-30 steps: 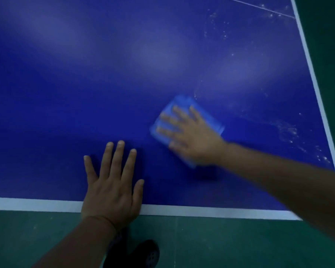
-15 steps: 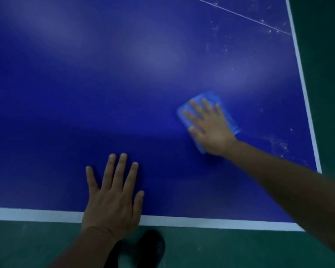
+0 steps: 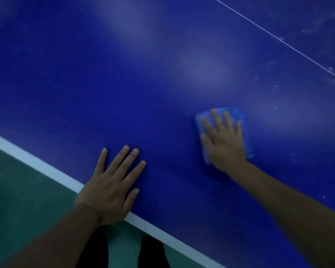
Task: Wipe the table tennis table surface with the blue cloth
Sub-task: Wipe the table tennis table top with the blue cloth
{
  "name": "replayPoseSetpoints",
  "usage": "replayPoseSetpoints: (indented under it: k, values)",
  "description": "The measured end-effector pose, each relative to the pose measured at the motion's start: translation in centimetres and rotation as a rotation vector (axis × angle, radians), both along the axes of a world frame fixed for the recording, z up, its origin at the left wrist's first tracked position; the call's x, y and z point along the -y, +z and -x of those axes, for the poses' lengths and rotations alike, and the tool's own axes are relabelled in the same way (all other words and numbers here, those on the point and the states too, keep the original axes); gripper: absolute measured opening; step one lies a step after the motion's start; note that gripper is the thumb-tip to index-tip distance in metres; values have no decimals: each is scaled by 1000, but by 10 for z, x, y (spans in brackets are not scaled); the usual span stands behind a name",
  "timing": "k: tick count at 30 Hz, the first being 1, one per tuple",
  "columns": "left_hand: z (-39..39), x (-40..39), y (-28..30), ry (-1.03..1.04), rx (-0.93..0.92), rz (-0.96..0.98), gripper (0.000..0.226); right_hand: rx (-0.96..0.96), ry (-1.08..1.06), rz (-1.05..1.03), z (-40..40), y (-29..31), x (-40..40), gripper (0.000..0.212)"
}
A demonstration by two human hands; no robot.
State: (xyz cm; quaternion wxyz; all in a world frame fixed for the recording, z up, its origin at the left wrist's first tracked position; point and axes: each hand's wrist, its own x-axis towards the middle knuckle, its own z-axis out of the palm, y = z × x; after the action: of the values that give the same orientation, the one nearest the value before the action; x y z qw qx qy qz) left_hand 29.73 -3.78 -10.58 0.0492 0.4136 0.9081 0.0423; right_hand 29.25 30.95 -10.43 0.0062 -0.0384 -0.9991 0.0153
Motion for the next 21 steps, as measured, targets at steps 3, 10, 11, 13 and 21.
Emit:
replayPoseSetpoints:
  k: [3, 10, 11, 13, 21]
  values:
    - [-8, 1, 3, 140, -30, -61, 63, 60, -168, 16, 22, 4, 2, 61]
    - [-68, 58, 2, 925, 35, -270, 66, 72, 401, 22, 116, 6, 119, 58]
    - [-73, 68, 3, 942, 38, -280, 65, 90, 348, 44, 136, 6, 138, 60]
    - [-78, 85, 2, 978, 38, -304, 65, 107, 389, 48, 141, 4, 187, 60]
    - [-64, 109, 2, 990, 54, -470, 62, 65, 1175, -1, 45, 4, 186, 54]
